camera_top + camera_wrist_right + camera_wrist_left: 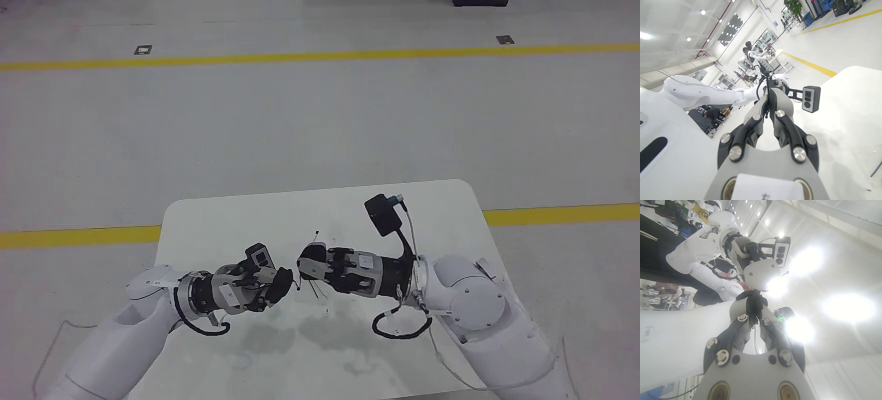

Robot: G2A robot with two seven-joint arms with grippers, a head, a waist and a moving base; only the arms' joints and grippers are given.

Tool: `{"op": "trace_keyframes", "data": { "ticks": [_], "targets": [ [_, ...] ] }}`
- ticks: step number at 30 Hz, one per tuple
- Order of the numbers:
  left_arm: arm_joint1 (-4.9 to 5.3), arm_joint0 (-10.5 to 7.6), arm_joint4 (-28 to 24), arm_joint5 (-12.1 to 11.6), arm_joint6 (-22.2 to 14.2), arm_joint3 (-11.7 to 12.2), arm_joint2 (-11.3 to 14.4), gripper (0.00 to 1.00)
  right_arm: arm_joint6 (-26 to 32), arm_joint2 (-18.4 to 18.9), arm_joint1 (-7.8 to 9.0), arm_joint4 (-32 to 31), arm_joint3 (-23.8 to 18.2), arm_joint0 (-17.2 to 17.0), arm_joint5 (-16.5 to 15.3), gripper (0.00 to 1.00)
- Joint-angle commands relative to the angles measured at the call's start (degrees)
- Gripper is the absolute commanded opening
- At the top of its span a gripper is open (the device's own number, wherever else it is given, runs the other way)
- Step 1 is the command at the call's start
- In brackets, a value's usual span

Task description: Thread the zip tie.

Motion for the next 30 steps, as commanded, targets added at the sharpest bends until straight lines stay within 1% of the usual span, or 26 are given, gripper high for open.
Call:
{"op": "trace_keyframes", "data": {
  "ticks": [1,16,23,30],
  "targets": [
    [0.00,0.00,0.00,0.00,0.00,0.00,0.00,0.00,-0.02,0.05,0.07,-0.23,-0.04,-0.27,0.00,0.00],
    [0.00,0.00,0.00,0.00,0.00,0.00,0.00,0.00,-1.28,-0.02,0.41,-0.80,-0.78,-1.16,0.00,0.00],
    [0.00,0.00,0.00,0.00,0.00,0.00,0.00,0.00,-3.23,-0.68,0.48,-2.16,-1.67,-1.56,0.00,0.00],
    [0.00,0.00,0.00,0.00,0.00,0.00,0.00,0.00,-6.96,-1.24,0.63,-5.62,-2.89,-1.66,0.00,0.00]
  ]
}}
